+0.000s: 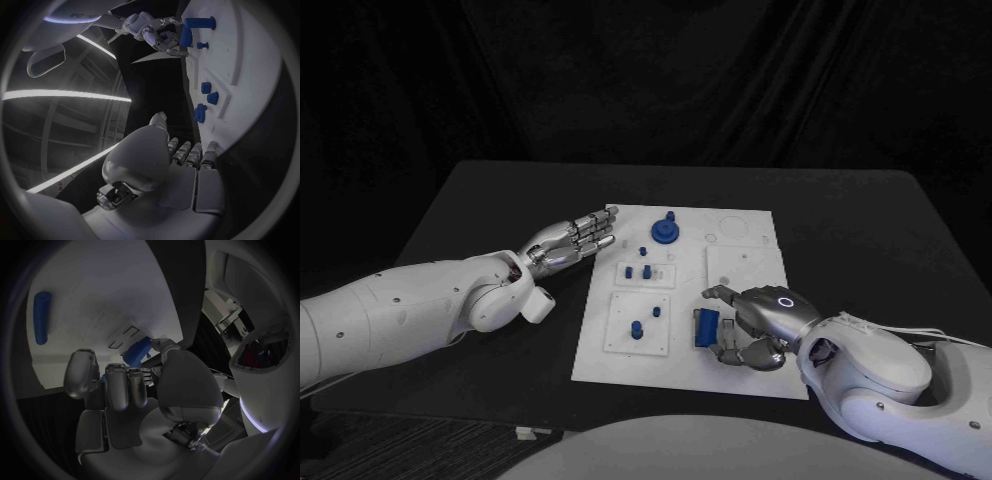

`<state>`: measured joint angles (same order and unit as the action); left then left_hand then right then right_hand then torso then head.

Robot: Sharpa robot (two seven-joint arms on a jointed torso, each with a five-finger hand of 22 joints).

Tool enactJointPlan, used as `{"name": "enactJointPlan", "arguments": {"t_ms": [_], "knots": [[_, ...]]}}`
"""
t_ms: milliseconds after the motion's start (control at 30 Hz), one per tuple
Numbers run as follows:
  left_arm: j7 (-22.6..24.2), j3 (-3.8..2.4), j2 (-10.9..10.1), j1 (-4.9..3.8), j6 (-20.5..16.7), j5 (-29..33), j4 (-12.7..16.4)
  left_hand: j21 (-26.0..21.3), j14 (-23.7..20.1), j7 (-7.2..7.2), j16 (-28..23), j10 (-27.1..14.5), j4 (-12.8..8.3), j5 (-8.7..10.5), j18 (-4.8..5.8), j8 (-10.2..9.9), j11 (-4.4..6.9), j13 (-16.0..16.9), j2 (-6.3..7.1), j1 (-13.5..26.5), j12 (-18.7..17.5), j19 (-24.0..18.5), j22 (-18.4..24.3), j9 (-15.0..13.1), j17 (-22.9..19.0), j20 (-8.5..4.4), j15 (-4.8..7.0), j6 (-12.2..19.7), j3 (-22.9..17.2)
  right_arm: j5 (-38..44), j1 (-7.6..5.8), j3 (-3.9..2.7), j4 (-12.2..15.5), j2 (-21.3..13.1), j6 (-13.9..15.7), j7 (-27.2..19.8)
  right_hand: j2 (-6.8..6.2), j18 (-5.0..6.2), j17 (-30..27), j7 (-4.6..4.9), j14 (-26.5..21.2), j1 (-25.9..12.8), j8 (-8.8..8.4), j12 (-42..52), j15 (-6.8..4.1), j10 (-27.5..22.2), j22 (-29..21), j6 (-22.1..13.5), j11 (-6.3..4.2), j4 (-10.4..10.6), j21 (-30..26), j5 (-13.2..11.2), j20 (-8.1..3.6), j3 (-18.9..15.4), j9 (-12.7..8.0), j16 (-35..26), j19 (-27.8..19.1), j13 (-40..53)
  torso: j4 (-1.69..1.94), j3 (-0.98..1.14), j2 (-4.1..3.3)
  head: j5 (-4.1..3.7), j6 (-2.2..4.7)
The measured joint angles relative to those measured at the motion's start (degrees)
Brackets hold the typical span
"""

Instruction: Assemble the parts on the task board

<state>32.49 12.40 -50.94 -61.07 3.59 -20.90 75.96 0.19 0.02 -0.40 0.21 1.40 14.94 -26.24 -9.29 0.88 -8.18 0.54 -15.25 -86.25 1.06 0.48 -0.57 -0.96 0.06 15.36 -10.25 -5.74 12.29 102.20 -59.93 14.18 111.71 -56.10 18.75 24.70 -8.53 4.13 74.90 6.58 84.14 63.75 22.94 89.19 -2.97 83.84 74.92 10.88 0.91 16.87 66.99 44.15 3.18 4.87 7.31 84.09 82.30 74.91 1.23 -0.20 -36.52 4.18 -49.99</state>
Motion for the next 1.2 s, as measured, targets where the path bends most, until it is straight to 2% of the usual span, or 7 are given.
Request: {"name": "enactJointPlan", "arguments": {"t_ms": [100,200,267,400,667,900,1200], "knots": [[-0.1,0.0,0.0,0.01,0.0,0.0,0.0,0.0,0.0,0.0,0.0,0.0,0.0,0.0,0.0,0.0,-0.01,0.0,0.0,0.0,0.0,0.0,0.0,0.0,0.0,0.0,0.0,0.0,0.0,0.0,0.0,0.0,0.0,-0.1,0.2,0.0,-2.6,0.39,0.0,-0.04,-0.2,0.6,-0.55,0.0,-0.21,0.0,0.0,0.0,0.0,0.2,-0.3,-14.7,0.0,-3.3,-0.9,0.0,0.0,0.0,0.0,0.0,0.01,0.06,0.0],[-0.1,0.0,0.0,0.02,0.1,0.0,-0.1,0.0,0.0,0.0,0.0,0.0,0.0,0.0,0.0,0.0,-0.01,0.1,0.0,0.0,0.2,0.0,0.0,0.0,0.0,0.0,0.0,0.0,0.0,0.0,0.0,0.0,0.0,-0.1,0.5,0.0,-5.69,0.38,0.0,0.3,-0.2,1.7,0.41,-0.2,-0.21,0.0,0.0,1.0,0.0,0.3,-0.5,-25.5,0.0,-6.1,-1.0,-0.2,0.0,0.0,0.0,0.0,0.01,0.13,0.0],[-0.2,0.0,0.0,0.02,0.1,0.0,-0.1,0.0,0.0,0.15,0.0,0.0,0.0,0.0,0.0,0.0,0.0,0.1,0.0,0.0,0.2,0.0,0.0,0.0,0.0,0.0,0.0,-0.1,0.0,0.0,0.01,0.0,-0.1,-0.1,0.8,0.0,-6.64,0.38,0.0,0.51,-0.2,2.7,1.76,-0.2,-0.21,0.0,0.0,2.0,0.0,0.4,-0.5,-28.8,0.0,-6.8,-0.9,-0.2,0.0,0.0,0.01,0.0,0.01,0.13,0.0],[-0.3,0.0,0.0,0.03,0.1,0.0,-0.1,0.0,0.0,0.72,0.0,0.2,0.2,0.0,0.0,0.0,-0.17,0.0,0.0,0.0,0.2,0.0,0.0,-0.1,0.0,0.0,0.0,-0.7,-0.2,0.0,0.01,0.0,-0.3,-0.1,1.3,0.0,-6.47,0.38,0.0,0.88,-0.2,4.2,6.08,-0.5,-0.21,0.0,0.0,5.3,0.0,0.3,-0.7,-30.9,0.0,-6.7,0.2,-0.5,0.0,0.0,0.01,-0.01,0.01,0.05,0.0],[-0.4,-0.01,0.0,0.05,0.2,0.0,-0.1,0.0,0.0,1.13,0.0,0.2,0.2,0.0,0.0,0.0,-0.17,0.0,0.0,0.0,0.2,0.0,0.0,-0.2,0.0,-0.01,0.0,-0.7,-0.2,0.0,0.01,0.01,-0.5,0.4,2.8,0.0,-1.12,0.37,0.0,0.41,0.0,5.2,18.16,-0.5,-0.04,0.2,0.0,13.1,0.21,-0.2,-1.0,-32.1,0.0,-2.7,4.2,-0.7,0.0,0.0,0.01,-0.02,0.01,0.05,0.0],[-0.4,-0.02,0.0,0.06,0.2,0.0,-0.1,0.0,0.2,1.13,0.0,0.2,0.2,0.0,0.0,0.0,-0.17,0.0,0.0,0.0,0.2,0.0,0.0,-0.2,0.0,-0.01,-0.21,-0.7,-0.2,0.0,0.01,-0.09,-1.0,0.9,4.0,0.5,-0.05,0.37,0.0,-0.8,0.0,4.6,30.34,-0.5,-0.04,0.2,0.0,11.8,0.22,-0.4,-1.0,-34.5,-0.12,-2.6,10.5,-0.7,0.1,0.0,0.01,-0.02,0.01,-0.05,0.0],[-0.4,-0.05,0.1,0.12,0.2,0.0,-0.2,0.0,0.2,1.13,0.0,0.2,0.0,-0.22,0.0,0.0,-0.17,0.0,-0.22,-0.2,0.2,0.1,0.0,-0.1,0.0,0.1,-0.21,-0.7,-0.3,0.0,0.01,-0.07,-1.7,2.1,4.1,1.5,0.16,0.36,0.0,-1.06,0.0,4.3,33.68,-0.5,-0.04,0.2,0.0,10.8,0.22,-0.4,-1.2,-37.9,-0.12,-2.6,12.4,-0.9,0.1,0.0,0.01,-0.02,-0.05,-0.13,0.0]]}}
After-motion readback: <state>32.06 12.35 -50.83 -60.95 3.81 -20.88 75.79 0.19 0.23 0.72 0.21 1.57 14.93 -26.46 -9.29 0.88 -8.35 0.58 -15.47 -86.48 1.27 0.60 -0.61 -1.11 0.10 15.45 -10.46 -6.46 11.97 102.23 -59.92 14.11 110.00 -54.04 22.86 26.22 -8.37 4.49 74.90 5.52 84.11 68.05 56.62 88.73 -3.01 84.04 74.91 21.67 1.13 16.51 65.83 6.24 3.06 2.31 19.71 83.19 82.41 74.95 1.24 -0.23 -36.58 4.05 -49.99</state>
